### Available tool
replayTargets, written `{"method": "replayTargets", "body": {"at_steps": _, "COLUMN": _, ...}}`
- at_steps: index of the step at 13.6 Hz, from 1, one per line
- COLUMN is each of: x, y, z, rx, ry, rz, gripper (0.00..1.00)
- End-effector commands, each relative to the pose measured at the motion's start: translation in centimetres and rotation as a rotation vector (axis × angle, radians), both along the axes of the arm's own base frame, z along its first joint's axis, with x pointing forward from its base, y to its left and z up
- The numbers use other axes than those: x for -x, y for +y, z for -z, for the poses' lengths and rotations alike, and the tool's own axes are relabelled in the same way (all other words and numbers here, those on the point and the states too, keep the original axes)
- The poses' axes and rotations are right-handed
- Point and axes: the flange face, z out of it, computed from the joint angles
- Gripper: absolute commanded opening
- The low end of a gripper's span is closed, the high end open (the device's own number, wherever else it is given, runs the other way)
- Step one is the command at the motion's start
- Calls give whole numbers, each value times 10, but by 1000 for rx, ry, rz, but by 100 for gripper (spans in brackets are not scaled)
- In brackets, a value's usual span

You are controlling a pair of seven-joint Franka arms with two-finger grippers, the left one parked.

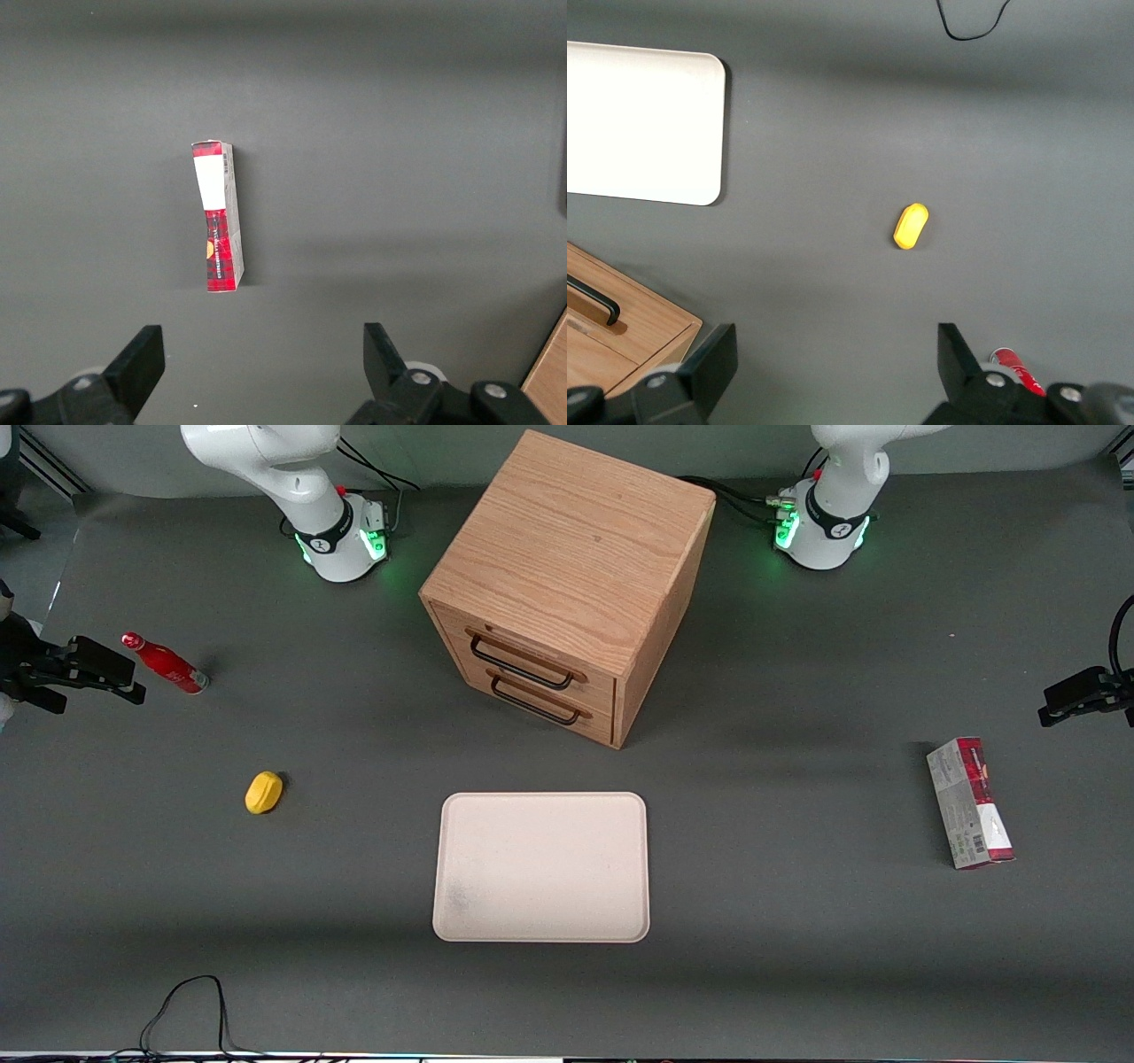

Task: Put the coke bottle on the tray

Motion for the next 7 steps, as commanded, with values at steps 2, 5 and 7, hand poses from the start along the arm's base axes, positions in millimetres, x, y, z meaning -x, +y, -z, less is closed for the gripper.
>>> {"method": "replayTargets", "body": {"at_steps": 2, "x": -6, "y": -1, "z": 3, "rx": -10, "ry": 5, "rz": 18, "gripper": 100}}
{"method": "replayTargets", "body": {"at_steps": 5, "x": -4, "y": -9, "z": 9, "rx": 1, "ry": 23, "rz": 30, "gripper": 100}}
{"method": "replayTargets", "body": {"at_steps": 7, "x": 12, "y": -32, "z": 34, "rx": 69, "ry": 99, "rz": 43, "gripper": 100}}
